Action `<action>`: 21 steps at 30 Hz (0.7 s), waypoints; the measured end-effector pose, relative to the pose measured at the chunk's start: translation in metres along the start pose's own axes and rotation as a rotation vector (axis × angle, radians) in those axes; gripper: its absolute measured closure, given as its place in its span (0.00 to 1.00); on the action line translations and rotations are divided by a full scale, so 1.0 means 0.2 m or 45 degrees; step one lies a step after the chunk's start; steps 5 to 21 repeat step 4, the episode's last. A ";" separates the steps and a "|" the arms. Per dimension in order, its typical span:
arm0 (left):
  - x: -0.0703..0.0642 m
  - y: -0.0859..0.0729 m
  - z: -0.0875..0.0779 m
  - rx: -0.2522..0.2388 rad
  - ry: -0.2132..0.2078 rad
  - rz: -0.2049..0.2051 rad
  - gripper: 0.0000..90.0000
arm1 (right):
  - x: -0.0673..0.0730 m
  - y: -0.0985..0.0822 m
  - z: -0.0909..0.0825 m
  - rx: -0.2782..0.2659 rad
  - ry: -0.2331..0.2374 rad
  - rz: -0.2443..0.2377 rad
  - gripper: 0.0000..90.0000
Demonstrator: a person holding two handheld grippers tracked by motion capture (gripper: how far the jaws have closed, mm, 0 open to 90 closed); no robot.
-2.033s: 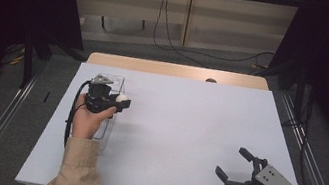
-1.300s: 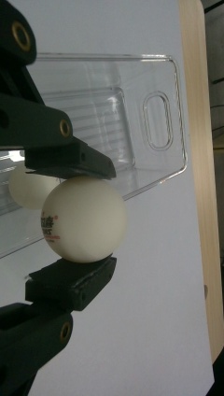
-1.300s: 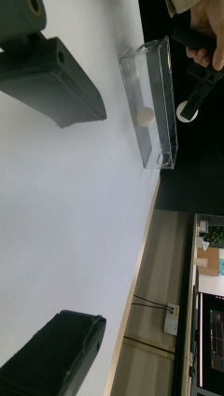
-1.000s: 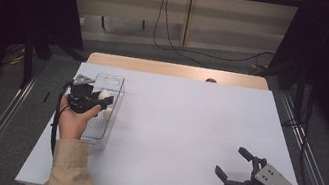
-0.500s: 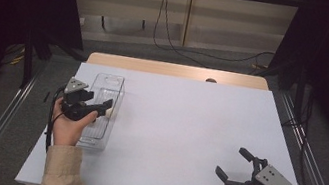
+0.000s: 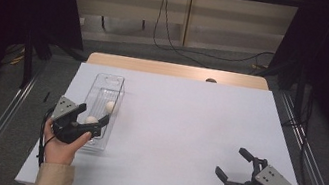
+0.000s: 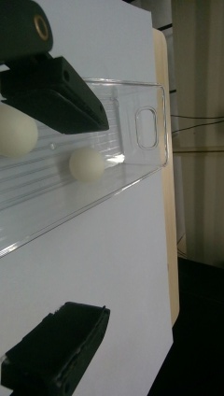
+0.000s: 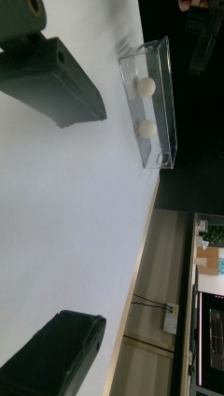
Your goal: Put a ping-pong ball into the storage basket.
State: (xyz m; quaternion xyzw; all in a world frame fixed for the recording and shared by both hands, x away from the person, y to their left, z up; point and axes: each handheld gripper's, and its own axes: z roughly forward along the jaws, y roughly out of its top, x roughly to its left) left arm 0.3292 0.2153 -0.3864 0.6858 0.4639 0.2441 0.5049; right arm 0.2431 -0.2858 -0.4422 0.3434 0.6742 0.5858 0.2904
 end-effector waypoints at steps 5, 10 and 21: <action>0.01 -0.08 -0.05 -0.034 0.007 -0.027 0.07 | 0.00 0.00 0.00 0.003 0.003 0.001 0.03; 0.01 -0.08 -0.05 -0.034 0.007 -0.027 0.07 | 0.00 0.00 0.00 0.003 0.003 0.001 0.03; 0.01 -0.08 -0.05 -0.034 0.007 -0.027 0.07 | 0.00 0.00 0.00 0.003 0.003 0.001 0.03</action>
